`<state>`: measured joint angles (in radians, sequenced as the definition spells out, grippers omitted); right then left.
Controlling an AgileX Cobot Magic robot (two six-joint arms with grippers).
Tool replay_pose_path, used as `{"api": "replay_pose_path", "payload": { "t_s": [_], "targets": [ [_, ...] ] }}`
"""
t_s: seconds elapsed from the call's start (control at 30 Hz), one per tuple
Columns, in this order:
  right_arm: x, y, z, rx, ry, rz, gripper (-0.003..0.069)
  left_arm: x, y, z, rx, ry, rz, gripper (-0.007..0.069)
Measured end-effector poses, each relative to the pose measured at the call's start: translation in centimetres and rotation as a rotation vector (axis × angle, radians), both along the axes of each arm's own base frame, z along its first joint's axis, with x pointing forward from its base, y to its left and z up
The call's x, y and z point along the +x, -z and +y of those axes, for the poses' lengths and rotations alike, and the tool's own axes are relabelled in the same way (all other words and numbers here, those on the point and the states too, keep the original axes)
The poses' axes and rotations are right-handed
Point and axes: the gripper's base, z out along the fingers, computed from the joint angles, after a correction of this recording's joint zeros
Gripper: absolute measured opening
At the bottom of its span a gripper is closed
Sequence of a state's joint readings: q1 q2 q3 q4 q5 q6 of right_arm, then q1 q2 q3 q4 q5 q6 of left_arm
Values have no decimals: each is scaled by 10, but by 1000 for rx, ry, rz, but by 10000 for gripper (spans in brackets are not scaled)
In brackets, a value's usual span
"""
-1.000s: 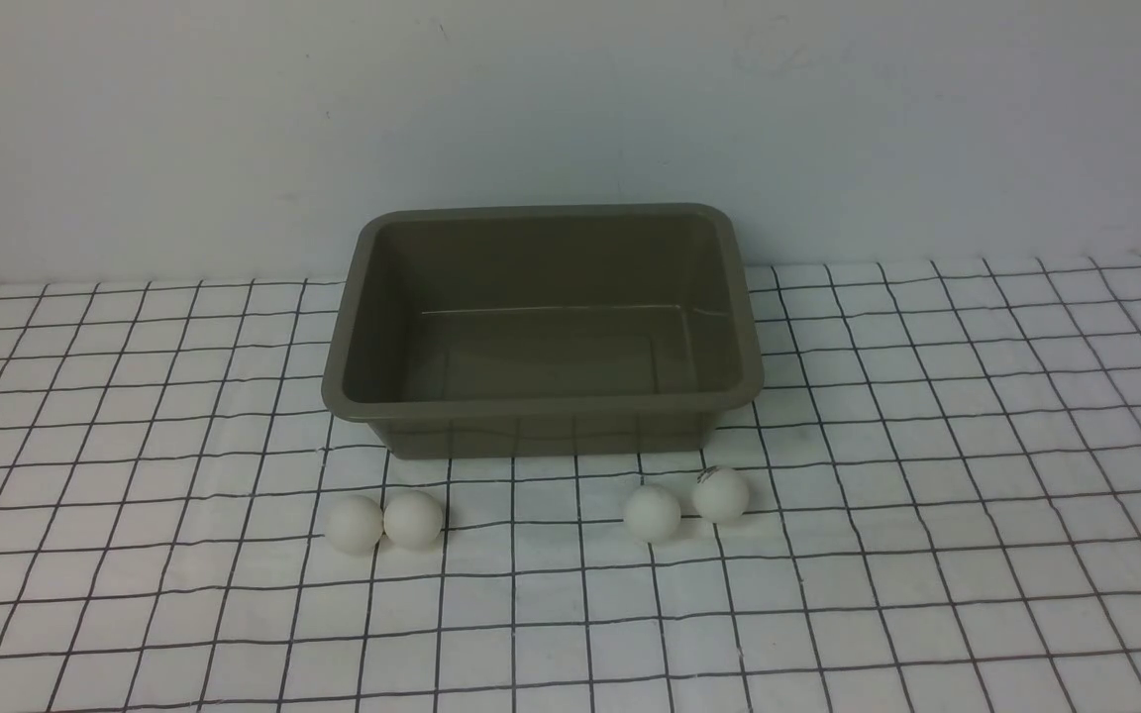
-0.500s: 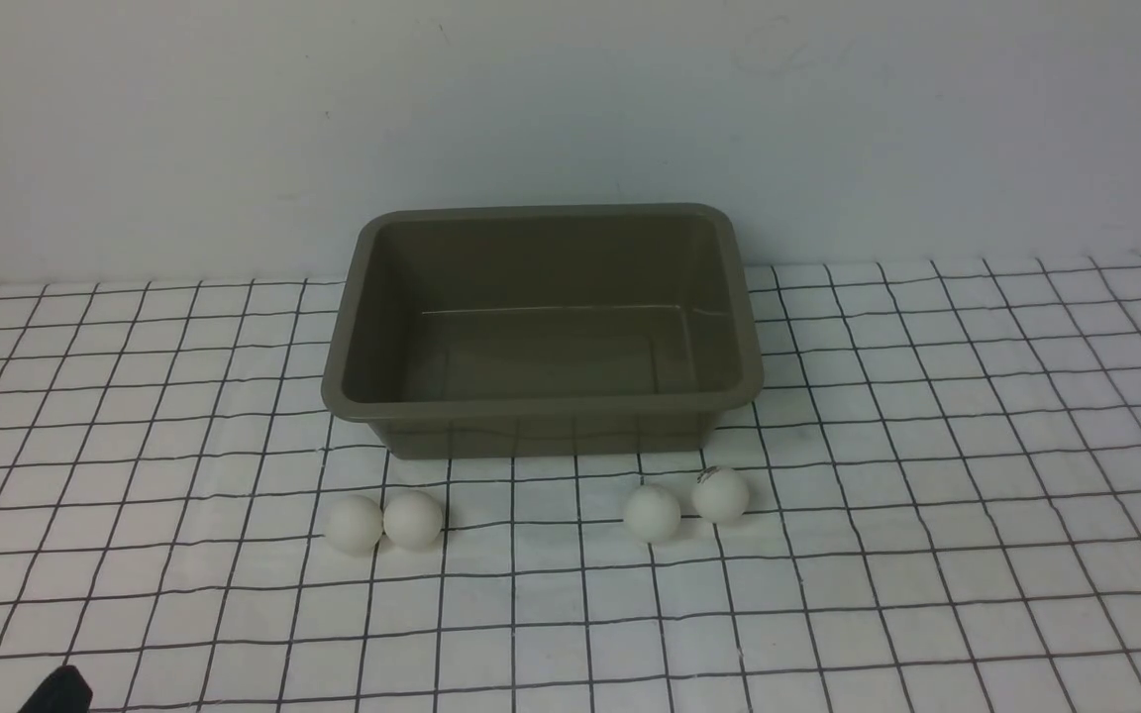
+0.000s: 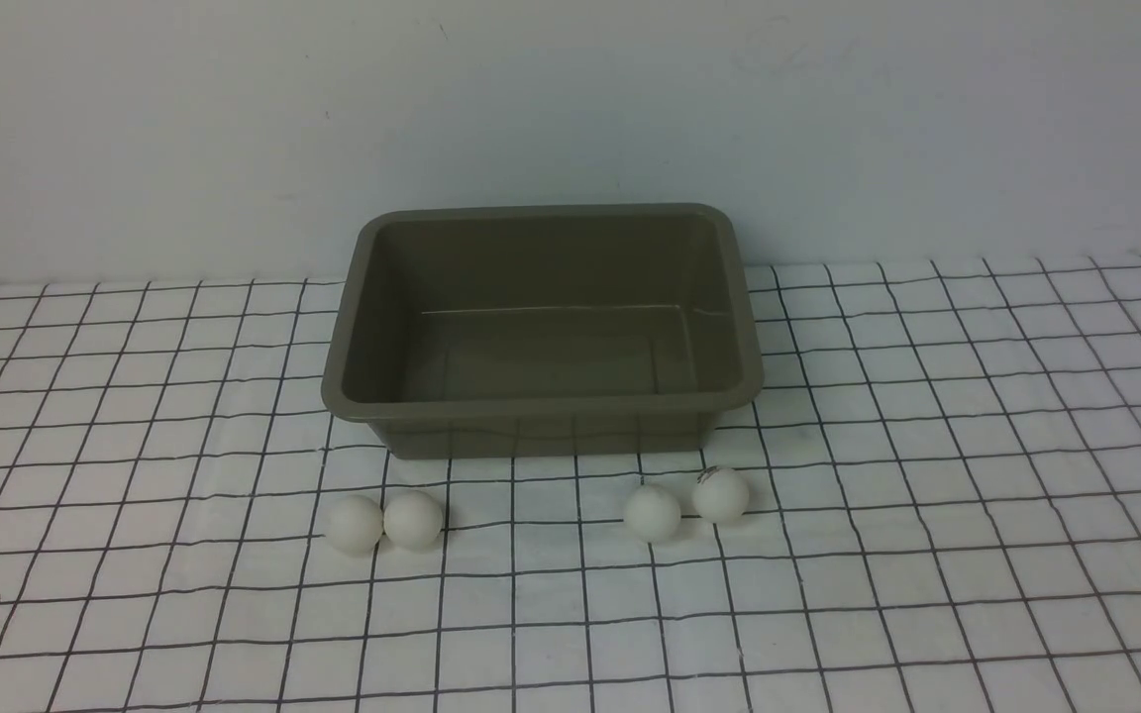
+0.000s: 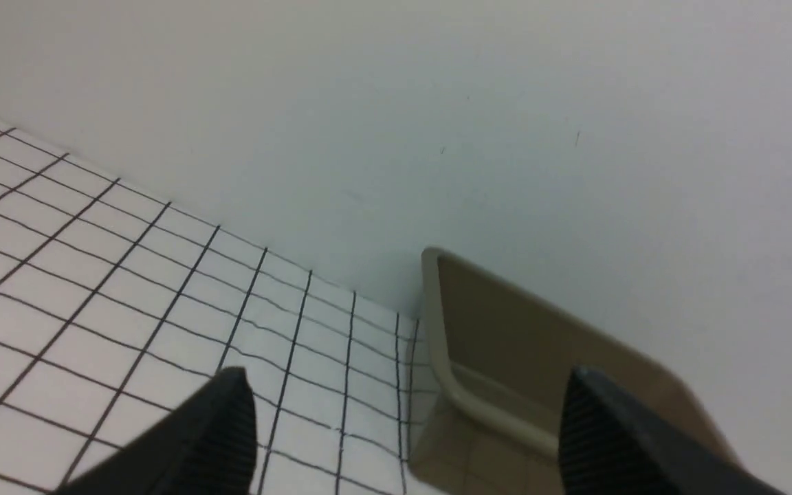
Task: Put the table tennis balls into the box on the white checkered tablecloth.
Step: 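Reach for and grasp a ping pong ball on the table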
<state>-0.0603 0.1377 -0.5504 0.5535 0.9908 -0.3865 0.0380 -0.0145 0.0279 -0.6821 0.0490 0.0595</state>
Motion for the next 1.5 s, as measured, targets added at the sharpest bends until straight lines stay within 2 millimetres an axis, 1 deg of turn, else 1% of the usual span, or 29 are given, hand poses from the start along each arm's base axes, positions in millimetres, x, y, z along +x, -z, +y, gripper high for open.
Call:
{"api": "replay_pose_path", "payload": {
  "t_s": [0.03,0.17,0.43,0.57,0.67,0.77,0.83,0.87,0.9,0.93,0.97,1.03,1.1,1.13,1.2,1.33,1.37,1.5],
  "targets": [
    [0,0,0,2,-1,1,335,0,-1,1,-40,-4,-10,534],
    [0,0,1,10,-6,0,335,0,-1,0,-102,1,-12,534],
    [0,0,1,13,-8,1,335,0,-1,0,-122,6,-9,534],
    [2,2,2,6,-20,34,335,-1,1,-6,-86,70,46,534],
    [9,2,2,-15,-42,62,335,-6,-14,-17,46,184,74,534],
    [19,2,5,-18,-84,97,335,-16,-42,-26,235,280,40,534],
    [24,2,7,-25,-123,112,335,-20,-56,-30,328,322,25,534],
    [28,3,8,-30,-145,125,335,-22,-63,-31,358,337,22,534],
    [30,3,9,-39,-167,128,335,-22,-65,-32,381,353,29,534],
    [38,4,11,-56,-207,145,335,-23,-77,-35,430,395,41,534],
    [38,4,11,-58,-210,142,335,-22,-79,-35,432,394,41,534],
    [47,5,12,-78,-248,157,335,-15,-92,-36,511,439,123,534],
    [53,6,13,-74,-269,169,335,-8,-96,-34,572,441,182,534],
    [54,6,13,-72,-271,170,335,-7,-95,-34,578,442,193,534],
    [65,8,14,-69,-303,197,335,8,-100,-28,664,431,283,534],
    [79,12,16,-63,-352,221,335,28,-106,-22,749,421,380,534],
    [80,12,17,-64,-357,219,335,30,-105,-22,751,424,392,534],
    [97,18,17,-56,-384,248,335,50,-107,-19,772,438,466,534]
  ]
}}
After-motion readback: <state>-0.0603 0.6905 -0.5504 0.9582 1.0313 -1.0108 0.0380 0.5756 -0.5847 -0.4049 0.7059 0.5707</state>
